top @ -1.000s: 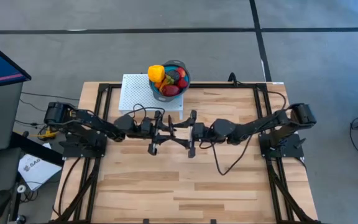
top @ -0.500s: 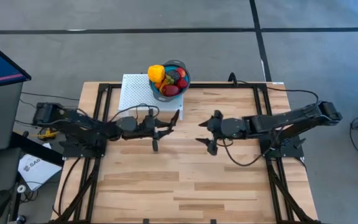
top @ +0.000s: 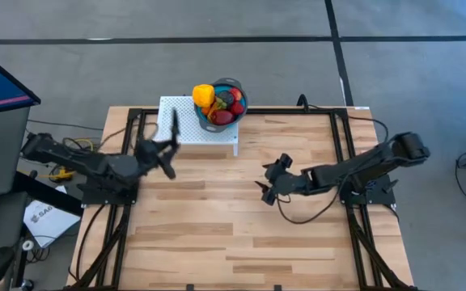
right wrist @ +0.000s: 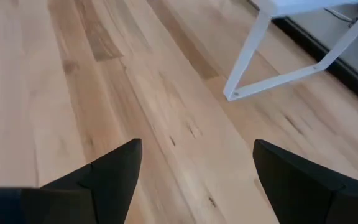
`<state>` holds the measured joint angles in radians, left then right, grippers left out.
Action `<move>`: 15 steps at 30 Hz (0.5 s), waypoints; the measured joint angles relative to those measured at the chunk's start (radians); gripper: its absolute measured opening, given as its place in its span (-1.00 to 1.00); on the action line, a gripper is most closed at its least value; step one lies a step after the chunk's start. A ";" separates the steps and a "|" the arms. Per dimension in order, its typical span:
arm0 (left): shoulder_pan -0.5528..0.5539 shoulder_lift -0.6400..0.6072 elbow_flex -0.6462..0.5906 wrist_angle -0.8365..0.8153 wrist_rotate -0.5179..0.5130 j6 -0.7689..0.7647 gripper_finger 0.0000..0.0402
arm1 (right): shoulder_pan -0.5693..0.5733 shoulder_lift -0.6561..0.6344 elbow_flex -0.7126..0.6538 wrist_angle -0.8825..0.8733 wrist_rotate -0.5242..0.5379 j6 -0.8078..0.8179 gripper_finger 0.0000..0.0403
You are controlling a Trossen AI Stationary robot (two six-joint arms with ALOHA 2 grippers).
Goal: Pick & Place Fruit
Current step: Put the black knife on the shelf
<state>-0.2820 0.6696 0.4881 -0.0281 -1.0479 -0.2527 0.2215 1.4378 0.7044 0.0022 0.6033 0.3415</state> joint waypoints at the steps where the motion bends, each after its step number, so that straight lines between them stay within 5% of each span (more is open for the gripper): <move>1: 0.016 -0.025 0.009 -0.029 -0.028 -0.015 -0.50 | -0.002 0.013 -0.005 0.016 0.000 0.000 0.50; 7: 0.195 -0.028 0.161 -0.190 -0.027 -0.028 -0.50 | -0.001 0.073 -0.003 0.060 0.000 0.000 0.50; 15: 0.609 0.234 0.497 -0.762 0.436 -0.294 -0.50 | 0.003 0.075 -0.003 0.067 0.000 -0.001 0.50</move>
<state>0.3270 0.9037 0.9853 -0.7898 -0.6122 -0.5466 0.2242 1.5131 0.7013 0.0690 0.6037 0.3405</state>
